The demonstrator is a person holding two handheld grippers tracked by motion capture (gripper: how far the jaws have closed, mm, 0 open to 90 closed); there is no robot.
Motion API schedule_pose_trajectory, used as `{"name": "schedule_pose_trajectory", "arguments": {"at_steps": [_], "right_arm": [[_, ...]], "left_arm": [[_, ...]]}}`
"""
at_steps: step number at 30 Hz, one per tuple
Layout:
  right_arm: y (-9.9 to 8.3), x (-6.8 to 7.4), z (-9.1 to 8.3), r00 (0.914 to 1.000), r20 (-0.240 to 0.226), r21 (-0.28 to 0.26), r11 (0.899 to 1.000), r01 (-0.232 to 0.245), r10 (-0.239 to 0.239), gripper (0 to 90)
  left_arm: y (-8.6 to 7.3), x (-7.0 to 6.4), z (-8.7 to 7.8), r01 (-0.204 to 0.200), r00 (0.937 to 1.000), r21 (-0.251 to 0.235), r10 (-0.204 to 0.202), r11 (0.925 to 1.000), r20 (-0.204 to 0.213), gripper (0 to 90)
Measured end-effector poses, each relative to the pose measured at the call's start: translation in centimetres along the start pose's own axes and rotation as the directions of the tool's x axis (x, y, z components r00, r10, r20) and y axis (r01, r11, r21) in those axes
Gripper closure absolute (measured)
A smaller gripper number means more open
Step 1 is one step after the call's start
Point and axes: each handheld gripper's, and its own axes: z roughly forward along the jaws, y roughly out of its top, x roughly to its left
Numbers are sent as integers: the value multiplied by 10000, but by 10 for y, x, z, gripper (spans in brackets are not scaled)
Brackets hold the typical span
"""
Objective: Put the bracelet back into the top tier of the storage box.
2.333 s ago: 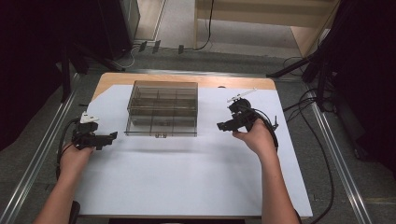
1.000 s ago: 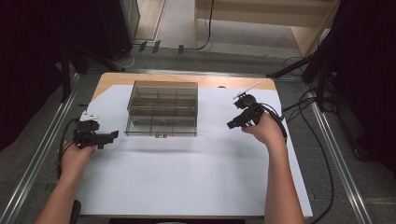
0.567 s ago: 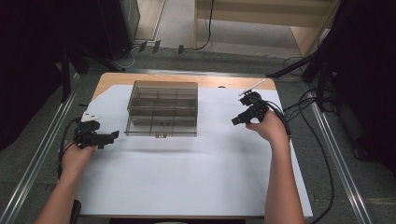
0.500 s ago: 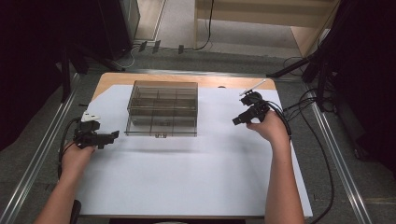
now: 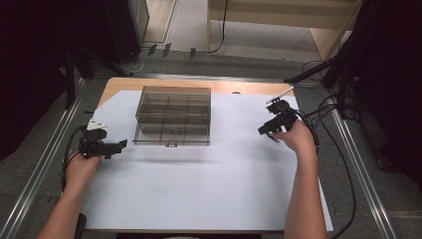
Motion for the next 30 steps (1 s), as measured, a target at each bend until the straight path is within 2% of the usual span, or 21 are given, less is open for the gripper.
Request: {"name": "schedule_pose_trajectory", "arguments": {"at_steps": [14,22,27,30], "right_arm": [[-5,-19,12,9991,234,212,9991,-360,355,232],[-7,-31,22,9959,378,377,9957,-841,826,197],[-5,-37,30,9942,161,389,9935,-1066,1060,172],[-4,-38,34,9945,157,458,9936,-1037,1031,168]], "left_arm": [[-1,-1,1,-53,10000,61,53,10000,-34,159],[-2,0,-1,-85,9999,140,87,9999,-97,160],[-7,2,-6,22,9996,138,-18,9999,-265,159],[-9,4,-8,103,9995,110,-100,9999,-295,160]]}}
